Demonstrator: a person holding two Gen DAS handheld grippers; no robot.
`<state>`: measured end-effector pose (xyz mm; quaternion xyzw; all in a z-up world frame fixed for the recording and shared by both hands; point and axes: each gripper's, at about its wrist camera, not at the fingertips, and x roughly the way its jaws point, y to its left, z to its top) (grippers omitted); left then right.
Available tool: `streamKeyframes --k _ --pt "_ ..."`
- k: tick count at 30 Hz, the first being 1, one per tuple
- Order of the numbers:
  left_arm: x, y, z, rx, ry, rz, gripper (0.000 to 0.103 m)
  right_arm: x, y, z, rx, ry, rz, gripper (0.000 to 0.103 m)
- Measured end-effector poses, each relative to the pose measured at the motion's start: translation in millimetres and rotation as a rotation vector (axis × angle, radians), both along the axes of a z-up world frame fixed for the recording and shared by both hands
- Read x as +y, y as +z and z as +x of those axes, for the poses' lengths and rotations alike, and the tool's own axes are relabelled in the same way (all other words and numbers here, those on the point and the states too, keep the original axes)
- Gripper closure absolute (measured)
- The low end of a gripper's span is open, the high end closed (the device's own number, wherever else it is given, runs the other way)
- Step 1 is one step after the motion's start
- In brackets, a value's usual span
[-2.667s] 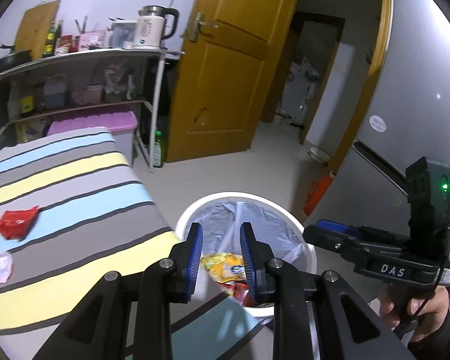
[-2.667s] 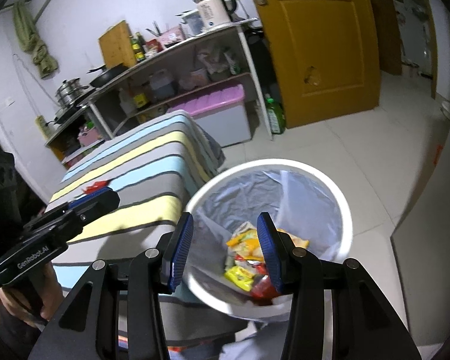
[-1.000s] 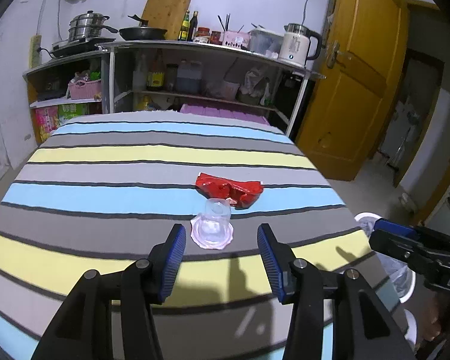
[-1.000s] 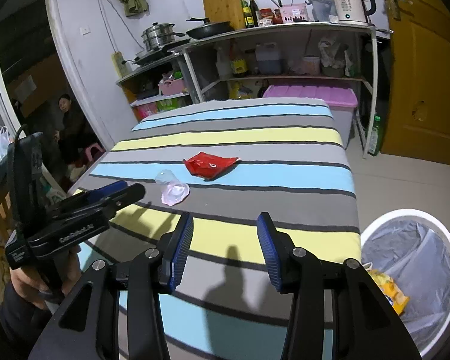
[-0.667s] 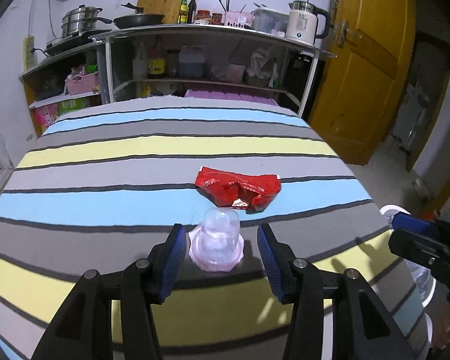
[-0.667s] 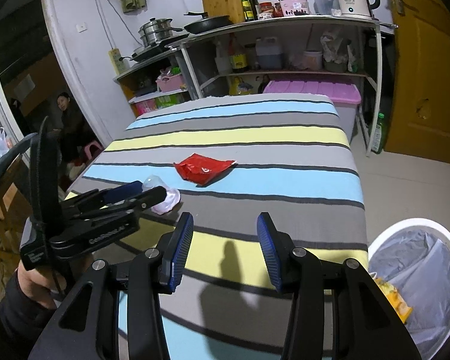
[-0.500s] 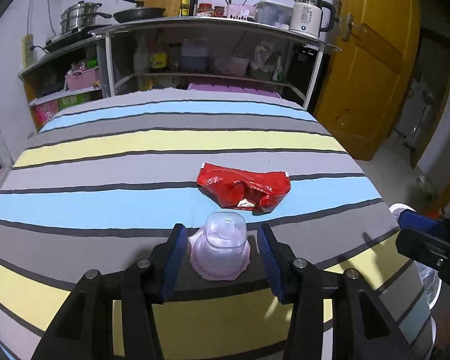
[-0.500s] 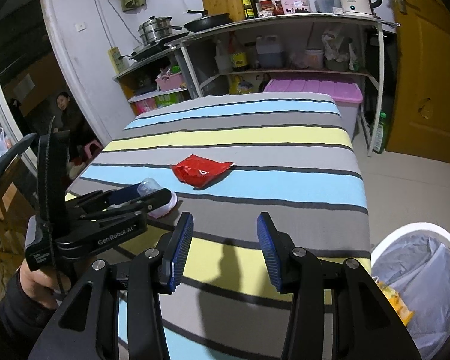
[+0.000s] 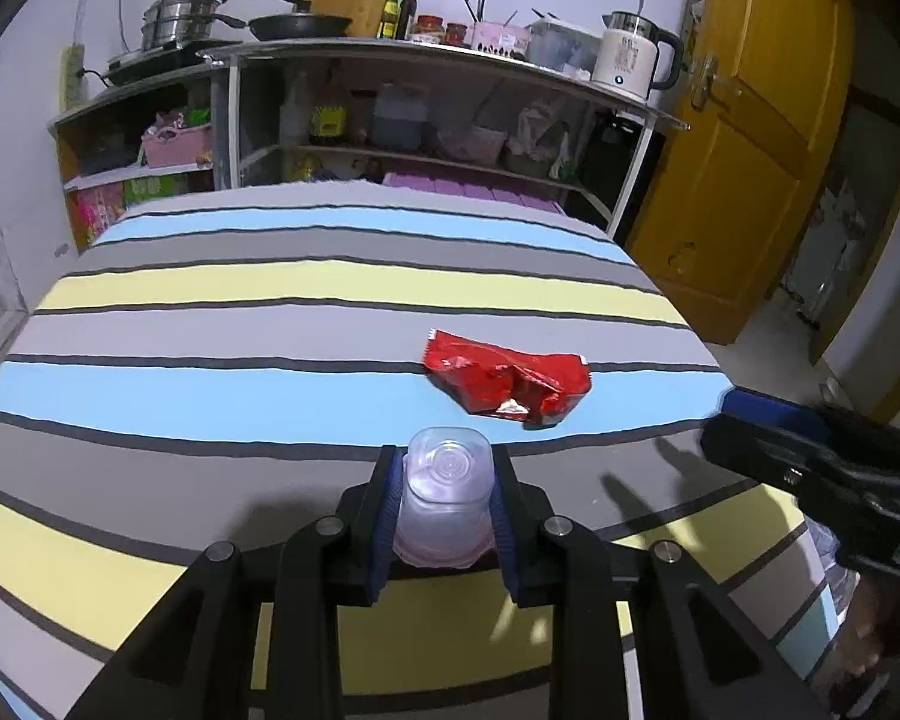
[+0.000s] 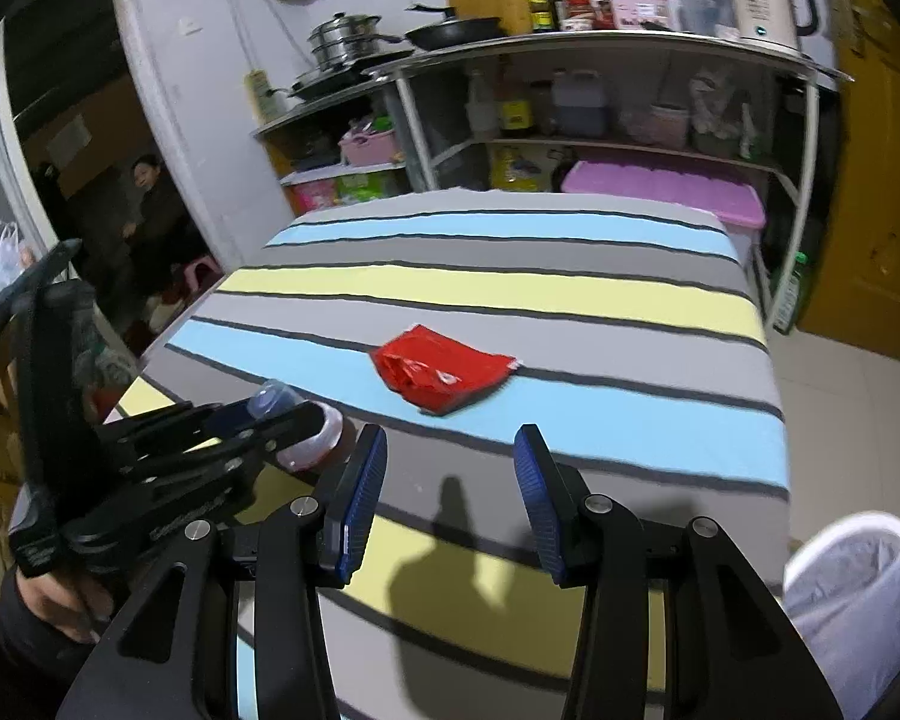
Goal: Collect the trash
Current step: 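Grasp the red snack wrapper with the right gripper while the left holds the cup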
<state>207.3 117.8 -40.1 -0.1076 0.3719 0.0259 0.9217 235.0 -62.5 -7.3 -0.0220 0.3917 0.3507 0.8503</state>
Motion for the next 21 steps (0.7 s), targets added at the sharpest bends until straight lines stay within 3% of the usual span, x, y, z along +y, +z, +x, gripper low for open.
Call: streamKeyframes --k 6,19,21 --pt "15.3 6.9 -15.3 -0.024 -0.001 0.018 0.075 31.4 -7.6 16.3 0.006 0.065 -0.03 0.058" --pt "49.3 -1.8 -19.8 -0.028 0.023 -0.038 0.075 84.1 -35.0 47.4 -0.031 0.159 -0.21 0.058" --pt "50.9 -2.4 -21.0 -0.03 0.022 -0.043 0.075 87.3 -39.2 47.4 -0.044 0.157 -0.25 0.064"
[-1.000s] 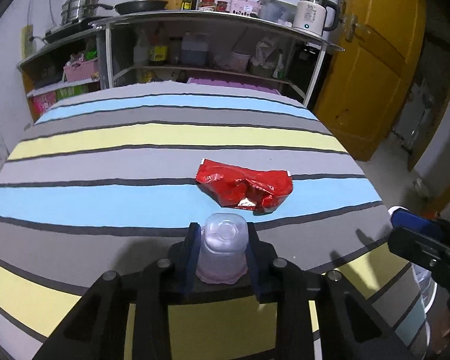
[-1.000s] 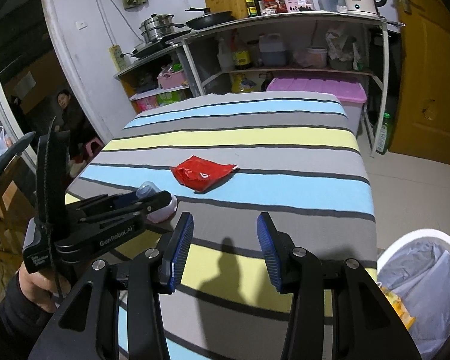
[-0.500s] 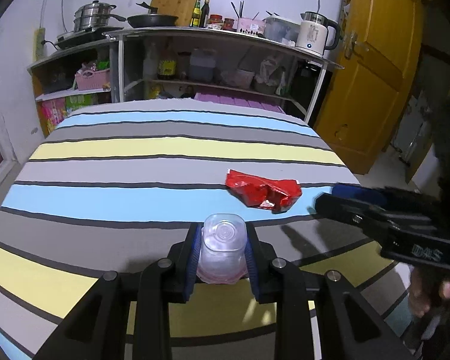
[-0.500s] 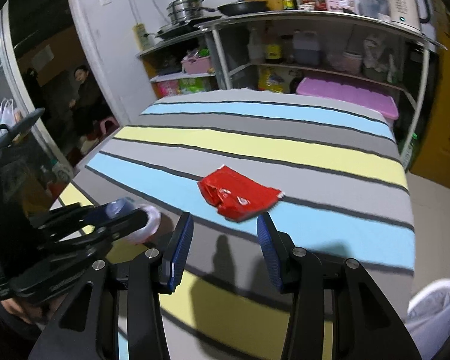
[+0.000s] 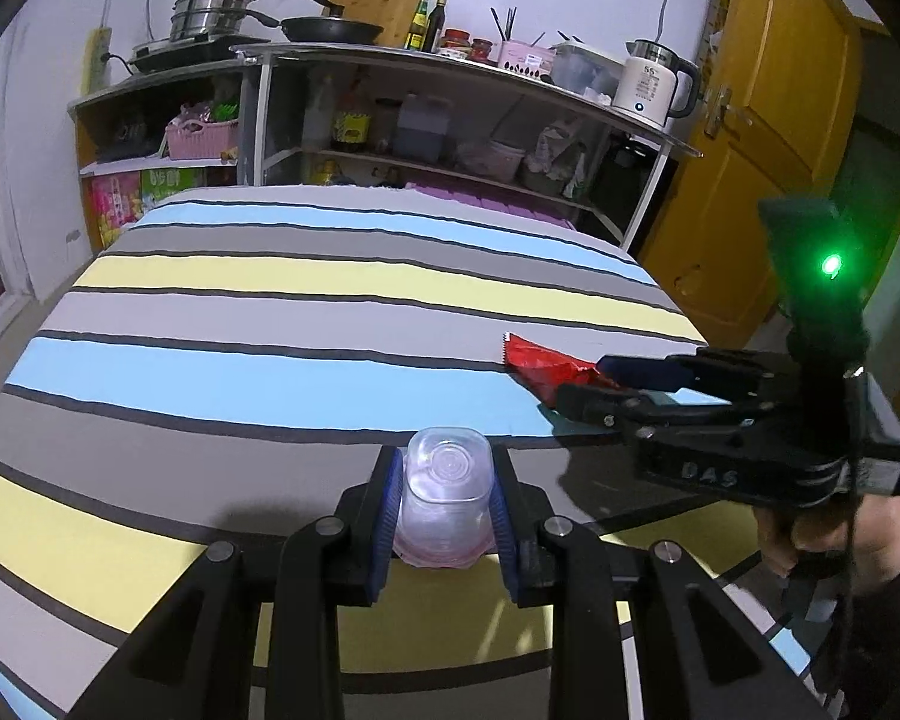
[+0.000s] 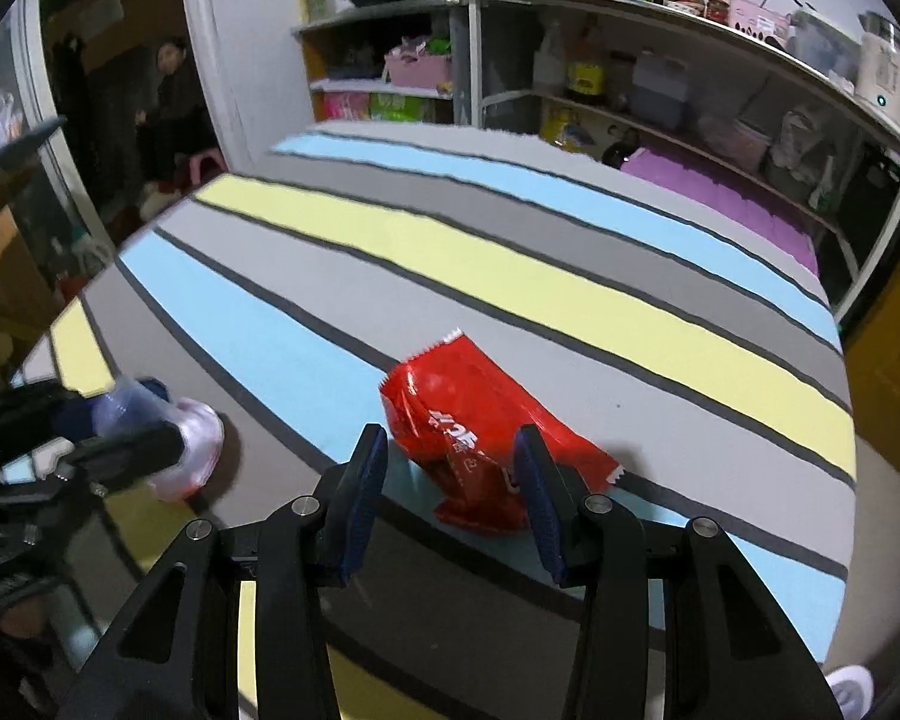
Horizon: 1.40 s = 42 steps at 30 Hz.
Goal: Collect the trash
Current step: 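Grasp the red snack wrapper with the right gripper while the left holds the cup, then carry the plastic cup and red wrapper over the bin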
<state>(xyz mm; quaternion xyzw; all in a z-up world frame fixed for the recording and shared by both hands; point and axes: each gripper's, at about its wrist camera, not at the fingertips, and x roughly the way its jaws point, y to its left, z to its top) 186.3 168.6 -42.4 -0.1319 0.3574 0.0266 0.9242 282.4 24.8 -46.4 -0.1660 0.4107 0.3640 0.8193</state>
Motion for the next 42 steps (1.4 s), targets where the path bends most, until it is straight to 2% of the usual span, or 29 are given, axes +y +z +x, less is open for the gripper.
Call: streamKeyframes --k 1,2,8,25,33,42 --pt "0.4 -0.1 -0.6 -0.001 -0.001 -0.001 0.075 0.3 -0.9 -1.2 -0.008 0.001 -0.011 0.067" --pt "-0.3 0.0 -0.8 -0.002 -0.001 -0.001 0.075 -0.5 -1.0 -2.5 -0.014 -0.001 -0.018 0.076" --pt "-2.4 2.1 -5.2 -0.008 -0.007 0.003 0.075 -9.1 6.1 -15.4 -0.018 -0.028 0.003 0.084" --pt "-42.2 38.0 -38.5 -0.045 -0.052 0.046 0.075 -78.2 46.2 -92.0 -0.024 -0.138 0.161 0.089" --pt "-71.9 57.9 -53.7 -0.07 -0.094 0.066 0.075 -113.5 63.3 -113.9 -0.044 -0.2 0.21 0.09" --pt "-112.7 77.0 -53.1 -0.09 -0.141 0.099 0.075 -158.2 76.3 -127.2 -0.075 -0.274 0.249 0.09"
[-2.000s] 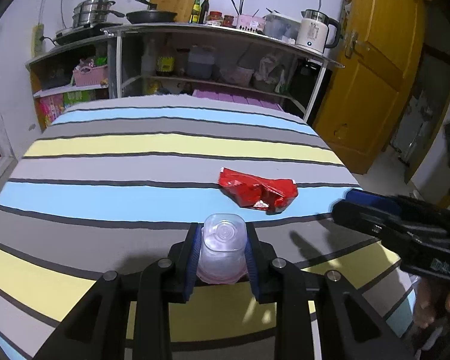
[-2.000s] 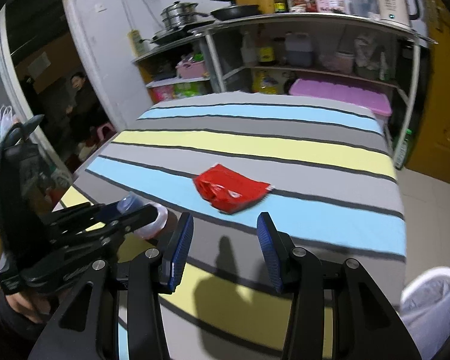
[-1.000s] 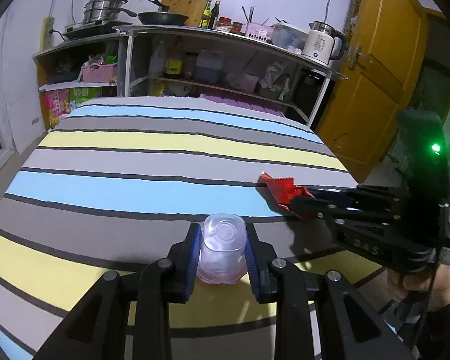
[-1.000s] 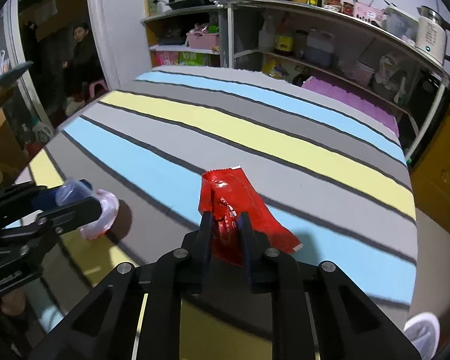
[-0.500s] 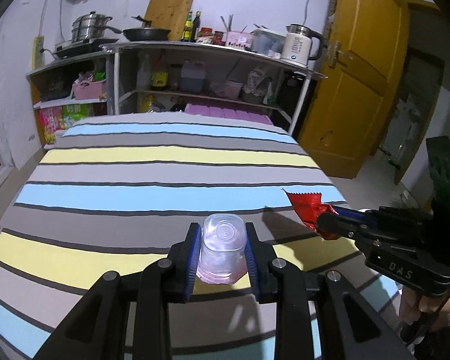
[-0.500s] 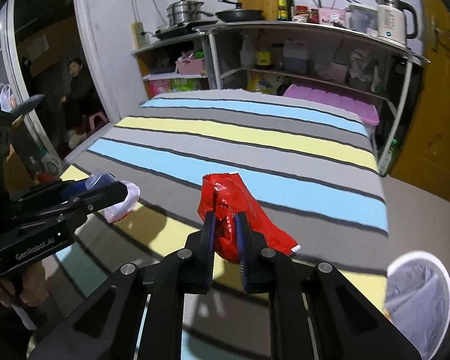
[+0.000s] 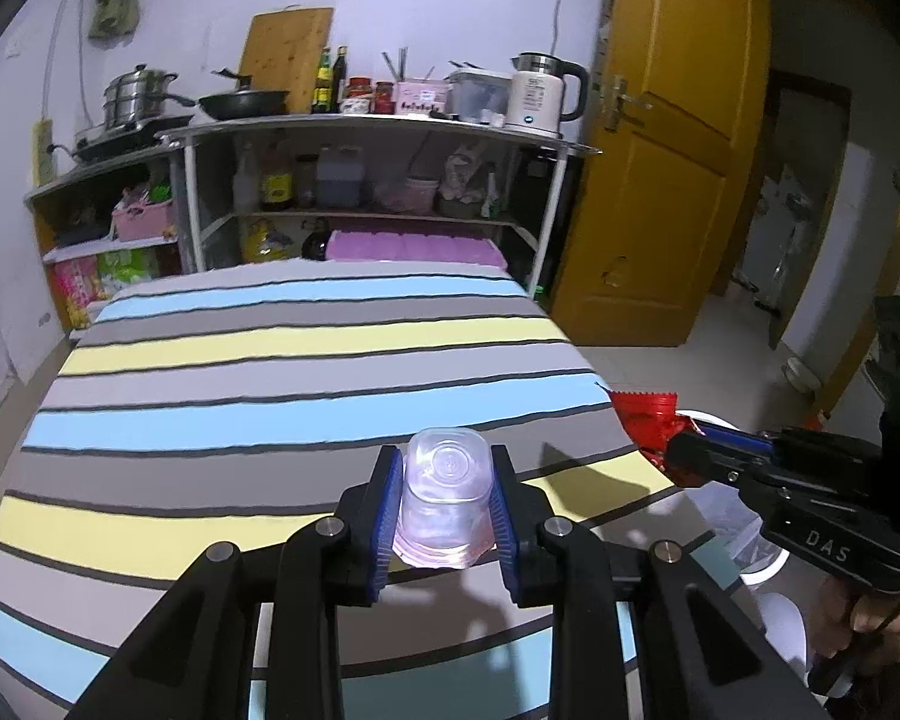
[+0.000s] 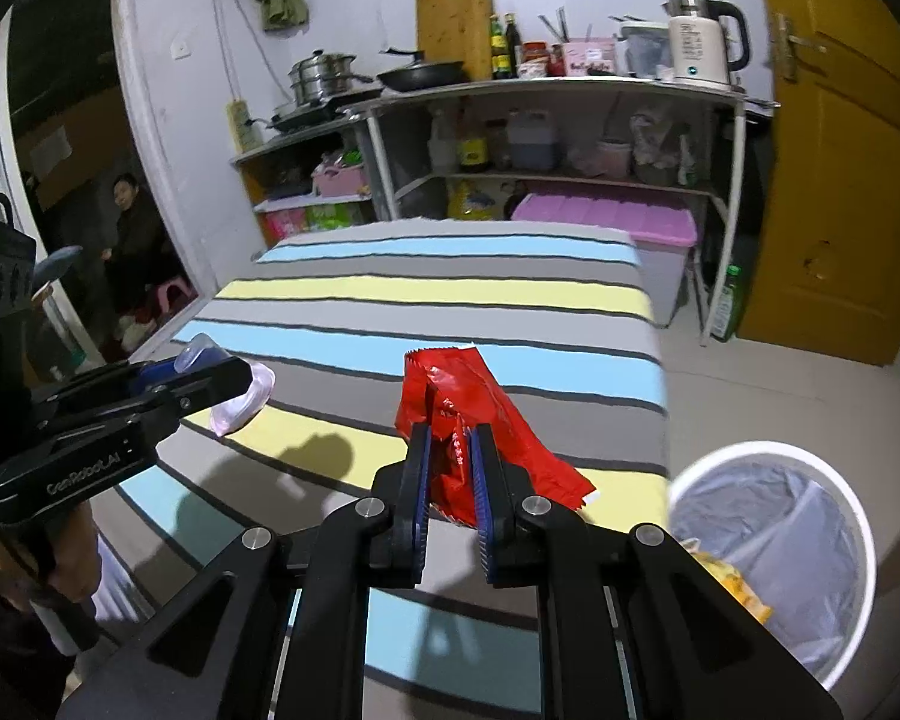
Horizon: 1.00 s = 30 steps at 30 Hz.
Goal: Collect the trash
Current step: 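Carry the plastic cup and red wrapper over the bin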
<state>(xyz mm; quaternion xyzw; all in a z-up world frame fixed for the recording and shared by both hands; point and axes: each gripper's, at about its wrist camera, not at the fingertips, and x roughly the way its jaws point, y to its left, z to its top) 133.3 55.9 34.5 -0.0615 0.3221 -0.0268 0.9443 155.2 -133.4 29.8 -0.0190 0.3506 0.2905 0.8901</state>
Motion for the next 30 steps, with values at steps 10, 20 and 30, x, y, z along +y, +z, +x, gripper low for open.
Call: streamKeyframes --k 10,20,30 --pt "-64.9 15.8 10.8 -0.029 -0.108 0.015 0.075 -67.4 4.8 -9.6 -0.019 -0.111 0.016 0.09" --pt "-134.6 10.6 29.8 -0.02 -0.255 0.005 0.075 -128.4 1.1 -17.4 -0.013 -0.238 0.011 0.09" --pt "-195.3 -7.6 51.2 0.017 -0.372 0.007 0.075 -180.7 -12.0 -19.1 0.01 -0.345 0.021 0.09"
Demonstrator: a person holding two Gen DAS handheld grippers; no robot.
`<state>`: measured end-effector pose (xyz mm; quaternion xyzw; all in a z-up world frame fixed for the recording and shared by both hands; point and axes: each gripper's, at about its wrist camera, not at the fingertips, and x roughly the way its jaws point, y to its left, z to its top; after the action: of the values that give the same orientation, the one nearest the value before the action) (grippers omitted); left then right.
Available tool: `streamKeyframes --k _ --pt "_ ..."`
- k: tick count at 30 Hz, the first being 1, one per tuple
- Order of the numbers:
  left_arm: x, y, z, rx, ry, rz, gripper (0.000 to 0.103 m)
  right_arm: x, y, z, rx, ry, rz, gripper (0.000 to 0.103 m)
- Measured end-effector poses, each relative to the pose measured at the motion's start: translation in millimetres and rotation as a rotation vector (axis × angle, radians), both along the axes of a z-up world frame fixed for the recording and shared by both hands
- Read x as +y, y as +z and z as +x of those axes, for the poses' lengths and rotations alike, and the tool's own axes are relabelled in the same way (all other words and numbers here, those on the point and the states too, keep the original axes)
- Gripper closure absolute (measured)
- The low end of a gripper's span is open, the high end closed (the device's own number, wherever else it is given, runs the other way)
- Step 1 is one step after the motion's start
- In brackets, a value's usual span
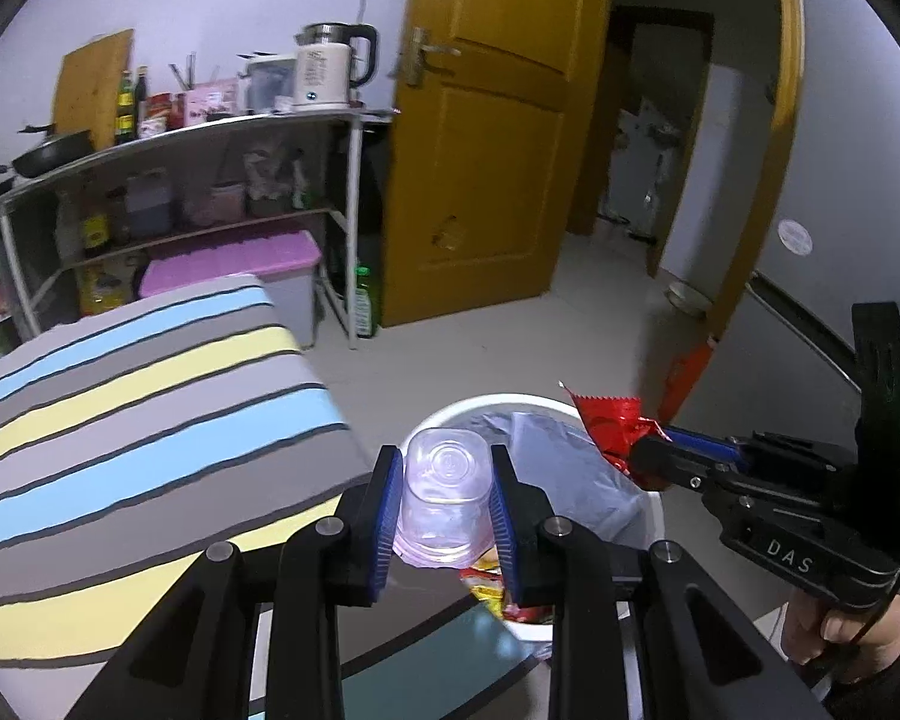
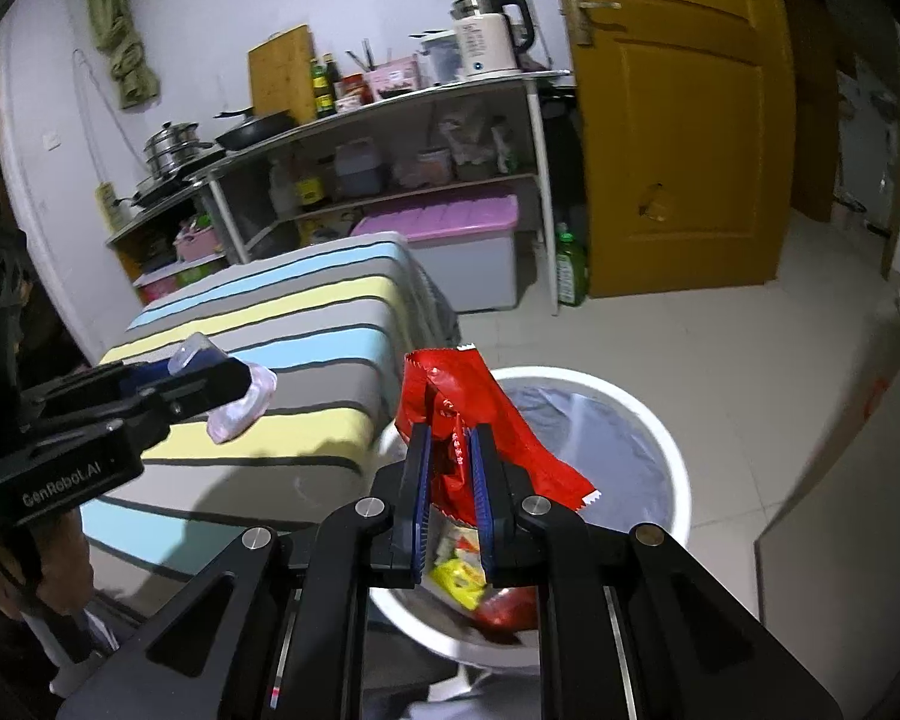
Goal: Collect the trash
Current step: 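Carry the plastic cup and red wrapper over the bin, then open both grippers to drop the cup and red wrapper into the bin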
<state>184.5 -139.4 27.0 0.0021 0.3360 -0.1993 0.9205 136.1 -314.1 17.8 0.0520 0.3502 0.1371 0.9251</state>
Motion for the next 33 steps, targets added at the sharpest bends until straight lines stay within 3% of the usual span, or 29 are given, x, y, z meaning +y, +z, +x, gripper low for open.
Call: streamKeyframes --k 11,26,28,30,33 --pt "-38.6 -28.1 20.1 0.05 -0.072 0.008 0.075 -25.5 -19.4 9.5 0.046 -0.044 0.006 0.09" --pt "-56.4 -54.8 45.7 0.105 -0.093 0.011 0.074 -37.7 -41.1 24.0 0.099 -0.074 0.012 0.089" --pt "-56.3 -57.9 48.7 0.115 -0.081 0.014 0.073 -37.8 -41.9 25.7 0.101 -0.084 0.016 0.087" --pt "-53.6 -59.0 50.5 0.121 -0.074 0.01 0.072 -38.3 -42.2 26.6 0.101 -0.093 0.015 0.075" --pt "-49.0 -58.9 49.0 0.117 -0.066 0.008 0.072 -37.0 -40.7 25.9 0.095 -0.096 0.01 0.071"
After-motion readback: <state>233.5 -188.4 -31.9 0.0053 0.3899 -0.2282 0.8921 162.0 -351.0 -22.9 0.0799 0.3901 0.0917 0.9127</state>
